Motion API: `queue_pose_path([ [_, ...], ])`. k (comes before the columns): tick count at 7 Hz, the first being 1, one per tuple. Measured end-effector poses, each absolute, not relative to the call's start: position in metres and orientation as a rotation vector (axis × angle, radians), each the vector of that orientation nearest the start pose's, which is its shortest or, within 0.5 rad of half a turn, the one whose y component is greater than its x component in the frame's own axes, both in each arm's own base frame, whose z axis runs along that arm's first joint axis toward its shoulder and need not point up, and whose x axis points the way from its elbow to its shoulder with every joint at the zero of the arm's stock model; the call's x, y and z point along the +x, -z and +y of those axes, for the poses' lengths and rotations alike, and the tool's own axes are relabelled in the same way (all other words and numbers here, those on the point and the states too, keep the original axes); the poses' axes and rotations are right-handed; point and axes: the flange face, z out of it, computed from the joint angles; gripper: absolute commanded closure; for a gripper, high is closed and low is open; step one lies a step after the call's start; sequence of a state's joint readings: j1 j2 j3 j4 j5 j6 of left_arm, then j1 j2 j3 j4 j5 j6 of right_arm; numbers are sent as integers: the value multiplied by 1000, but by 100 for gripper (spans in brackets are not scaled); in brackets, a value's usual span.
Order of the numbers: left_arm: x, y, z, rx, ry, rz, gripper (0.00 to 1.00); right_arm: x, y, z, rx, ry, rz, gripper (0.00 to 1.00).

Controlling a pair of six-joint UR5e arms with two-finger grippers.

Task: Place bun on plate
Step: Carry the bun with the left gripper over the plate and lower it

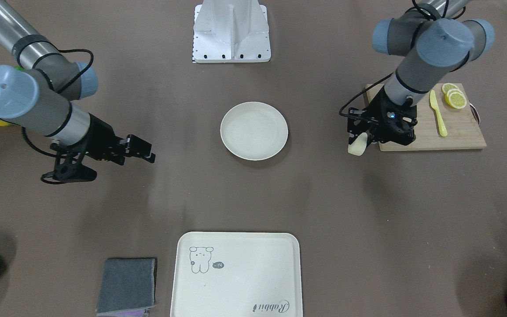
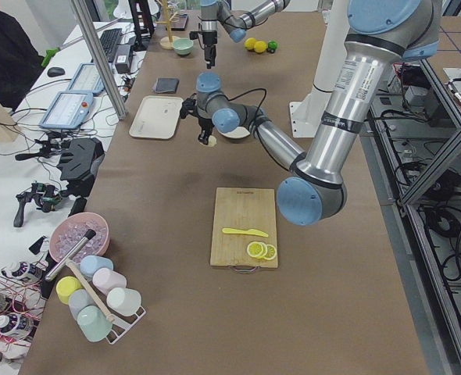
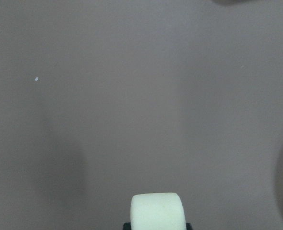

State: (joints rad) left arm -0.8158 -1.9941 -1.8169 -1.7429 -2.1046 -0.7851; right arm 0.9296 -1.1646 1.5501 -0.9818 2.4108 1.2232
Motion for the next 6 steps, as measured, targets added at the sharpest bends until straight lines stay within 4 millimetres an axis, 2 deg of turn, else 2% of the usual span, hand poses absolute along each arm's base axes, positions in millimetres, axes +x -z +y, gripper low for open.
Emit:
queue_pose_path([
  [1, 406, -248, -489, 220, -158, 933, 58, -305, -392, -552, -42, -65, -1169, 0],
  [2, 460, -218, -469, 211, -118, 926, 58, -274, -425, -552, 0, -24, -1146, 0],
  [3, 511, -198, -451, 203, -84, 912, 57, -250, -452, -551, 31, 4, -1123, 0],
  [4, 548, -190, -437, 200, -69, 892, 57, -236, -469, -549, 47, 20, -1109, 0],
  [5, 570, -190, -428, 198, -64, 875, 57, -231, -476, -548, 53, 26, -1103, 0],
  [6, 580, -195, -424, 193, -58, 864, 57, -228, -480, -547, 54, 28, -1099, 0],
])
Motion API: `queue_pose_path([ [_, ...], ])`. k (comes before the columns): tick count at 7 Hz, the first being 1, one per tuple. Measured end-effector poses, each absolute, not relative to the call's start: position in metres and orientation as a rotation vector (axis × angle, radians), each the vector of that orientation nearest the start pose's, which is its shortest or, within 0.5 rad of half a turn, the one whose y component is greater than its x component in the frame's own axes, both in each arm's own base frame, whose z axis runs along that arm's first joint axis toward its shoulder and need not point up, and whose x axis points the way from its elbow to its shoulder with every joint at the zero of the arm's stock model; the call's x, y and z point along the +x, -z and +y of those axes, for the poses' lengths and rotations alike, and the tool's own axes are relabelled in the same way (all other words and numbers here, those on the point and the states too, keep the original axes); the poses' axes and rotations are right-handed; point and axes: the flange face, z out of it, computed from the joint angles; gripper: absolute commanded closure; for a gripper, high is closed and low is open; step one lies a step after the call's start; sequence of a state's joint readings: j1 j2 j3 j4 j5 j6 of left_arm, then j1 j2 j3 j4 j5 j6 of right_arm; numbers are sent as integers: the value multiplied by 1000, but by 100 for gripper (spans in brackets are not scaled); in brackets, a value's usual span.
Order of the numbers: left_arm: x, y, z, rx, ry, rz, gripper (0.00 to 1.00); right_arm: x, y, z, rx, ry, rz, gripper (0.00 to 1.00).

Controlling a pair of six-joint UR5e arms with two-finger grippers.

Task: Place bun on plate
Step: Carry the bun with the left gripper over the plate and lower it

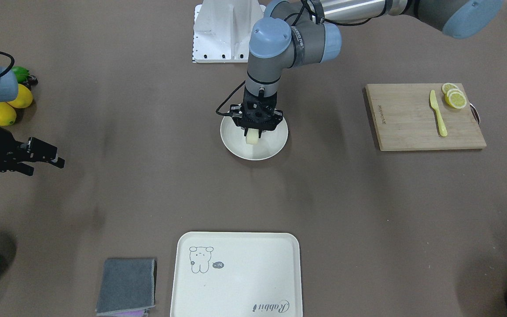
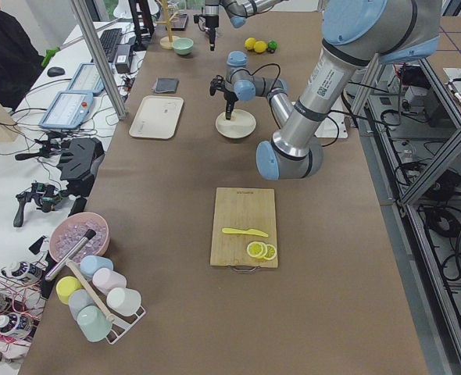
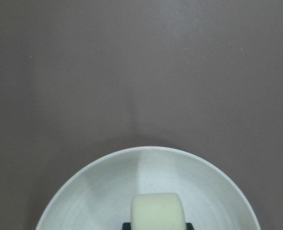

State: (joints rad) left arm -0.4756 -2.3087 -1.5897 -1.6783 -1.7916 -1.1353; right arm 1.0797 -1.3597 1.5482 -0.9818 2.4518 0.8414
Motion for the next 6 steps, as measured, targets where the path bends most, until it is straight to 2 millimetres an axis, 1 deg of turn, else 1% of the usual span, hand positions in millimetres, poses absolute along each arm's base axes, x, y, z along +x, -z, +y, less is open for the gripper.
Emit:
queue_pose_path([
  [1, 585, -201, -424, 190, -56, 857, 54, -228, -483, -545, 54, 32, -1096, 0],
  [3, 589, -207, -424, 188, -53, 856, 47, -227, -486, -544, 54, 35, -1094, 0],
  [5, 592, -208, -420, 184, -57, 857, 36, -228, -488, -543, 54, 33, -1088, 0],
  [6, 593, -208, -420, 184, -58, 857, 15, -227, -489, -542, 55, 33, -1088, 0],
])
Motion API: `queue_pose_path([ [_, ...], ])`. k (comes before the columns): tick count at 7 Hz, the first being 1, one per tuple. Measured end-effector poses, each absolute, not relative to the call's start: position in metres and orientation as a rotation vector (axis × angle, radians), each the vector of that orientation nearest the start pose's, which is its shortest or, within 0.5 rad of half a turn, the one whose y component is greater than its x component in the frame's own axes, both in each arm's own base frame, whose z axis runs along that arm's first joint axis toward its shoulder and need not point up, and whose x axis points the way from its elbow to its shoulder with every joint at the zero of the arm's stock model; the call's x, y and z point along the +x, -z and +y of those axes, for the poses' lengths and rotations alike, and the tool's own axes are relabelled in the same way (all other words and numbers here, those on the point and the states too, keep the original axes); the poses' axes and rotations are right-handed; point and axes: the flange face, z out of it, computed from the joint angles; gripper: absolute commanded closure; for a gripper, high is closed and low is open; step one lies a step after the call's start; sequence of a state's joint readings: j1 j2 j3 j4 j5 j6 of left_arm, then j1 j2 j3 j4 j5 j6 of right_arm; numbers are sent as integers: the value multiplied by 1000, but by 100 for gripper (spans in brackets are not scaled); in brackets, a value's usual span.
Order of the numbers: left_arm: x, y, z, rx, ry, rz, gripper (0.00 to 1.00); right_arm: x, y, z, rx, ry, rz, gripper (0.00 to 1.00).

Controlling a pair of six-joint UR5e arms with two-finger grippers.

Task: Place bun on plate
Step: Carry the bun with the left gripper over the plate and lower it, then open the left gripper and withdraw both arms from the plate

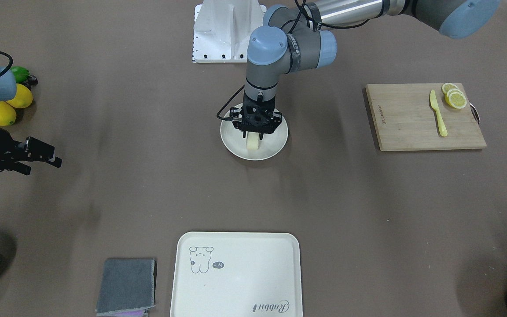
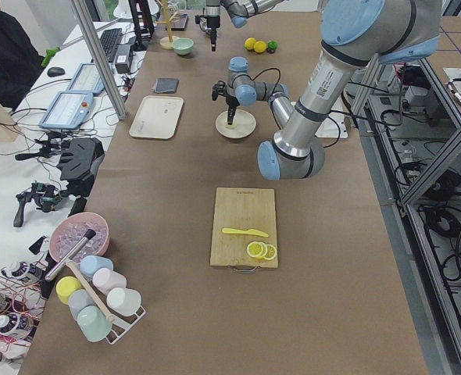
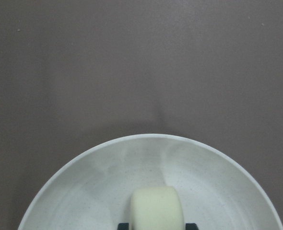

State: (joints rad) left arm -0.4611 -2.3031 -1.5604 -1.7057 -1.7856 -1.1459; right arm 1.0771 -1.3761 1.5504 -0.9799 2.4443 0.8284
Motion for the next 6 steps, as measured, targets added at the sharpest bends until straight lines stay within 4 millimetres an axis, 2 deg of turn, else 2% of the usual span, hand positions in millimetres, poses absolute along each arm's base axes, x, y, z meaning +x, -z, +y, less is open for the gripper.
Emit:
queue_pose_path([
  [1, 591, -207, -421, 187, -59, 858, 2, -225, -487, -540, 56, 35, -1092, 0],
  [2, 581, -207, -429, 196, -50, 858, 2, -220, -485, -538, 60, 32, -1096, 0],
  [3, 553, -214, -446, 214, -49, 855, 2, -206, -488, -538, 68, 16, -1096, 0],
  [4, 509, -234, -467, 231, -84, 838, 2, -188, -498, -538, 86, 13, -1085, 0],
  [6, 392, -303, -516, 252, -209, 772, 2, -129, -533, -546, 149, 87, -1004, 0],
])
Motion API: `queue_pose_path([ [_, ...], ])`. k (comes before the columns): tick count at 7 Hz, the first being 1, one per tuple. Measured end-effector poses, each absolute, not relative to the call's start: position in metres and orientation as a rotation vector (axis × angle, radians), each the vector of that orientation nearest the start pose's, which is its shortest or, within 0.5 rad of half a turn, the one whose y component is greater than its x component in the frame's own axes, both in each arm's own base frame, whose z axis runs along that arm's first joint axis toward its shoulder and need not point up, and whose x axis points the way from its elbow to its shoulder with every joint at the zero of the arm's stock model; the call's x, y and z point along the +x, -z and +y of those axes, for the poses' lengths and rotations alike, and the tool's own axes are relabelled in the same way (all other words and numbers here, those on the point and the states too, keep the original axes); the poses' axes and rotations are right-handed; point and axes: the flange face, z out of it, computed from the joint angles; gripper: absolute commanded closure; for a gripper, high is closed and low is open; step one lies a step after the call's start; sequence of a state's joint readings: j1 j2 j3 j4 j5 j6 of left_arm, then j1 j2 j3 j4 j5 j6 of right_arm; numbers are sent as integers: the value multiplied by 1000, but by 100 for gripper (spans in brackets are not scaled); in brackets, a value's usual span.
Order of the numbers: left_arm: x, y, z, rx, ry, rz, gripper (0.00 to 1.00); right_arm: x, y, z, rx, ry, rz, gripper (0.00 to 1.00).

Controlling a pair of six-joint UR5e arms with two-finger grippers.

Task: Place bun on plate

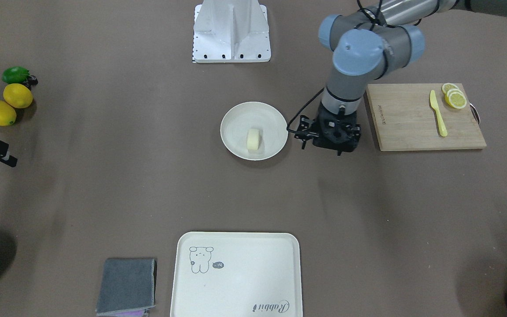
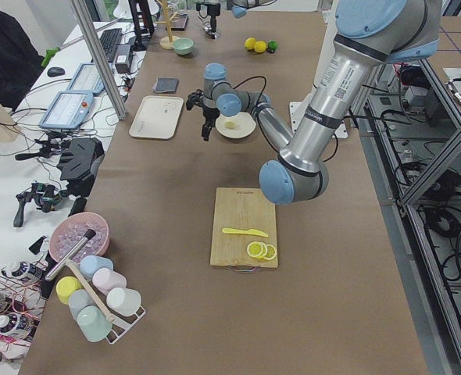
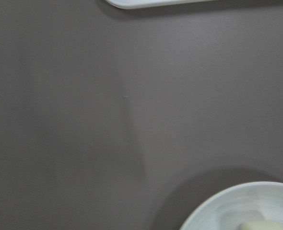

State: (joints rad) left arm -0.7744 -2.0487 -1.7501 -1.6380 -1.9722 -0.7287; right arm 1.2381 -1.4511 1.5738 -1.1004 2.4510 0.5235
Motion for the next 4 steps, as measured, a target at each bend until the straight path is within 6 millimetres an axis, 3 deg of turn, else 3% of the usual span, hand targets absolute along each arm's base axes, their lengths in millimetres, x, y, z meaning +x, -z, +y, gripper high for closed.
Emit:
queue_pose_path([
  [1, 320, -351, -537, 243, -283, 757, 2, -89, -555, -550, 159, 141, -948, 0],
  [2, 238, -412, -552, 220, -339, 749, 2, -46, -576, -550, 154, 189, -904, 0],
  [3, 163, -478, -555, 185, -343, 738, 2, -10, -593, -546, 144, 215, -881, 0],
  [4, 102, -531, -554, 143, -291, 733, 2, 10, -603, -540, 135, 215, -872, 0],
])
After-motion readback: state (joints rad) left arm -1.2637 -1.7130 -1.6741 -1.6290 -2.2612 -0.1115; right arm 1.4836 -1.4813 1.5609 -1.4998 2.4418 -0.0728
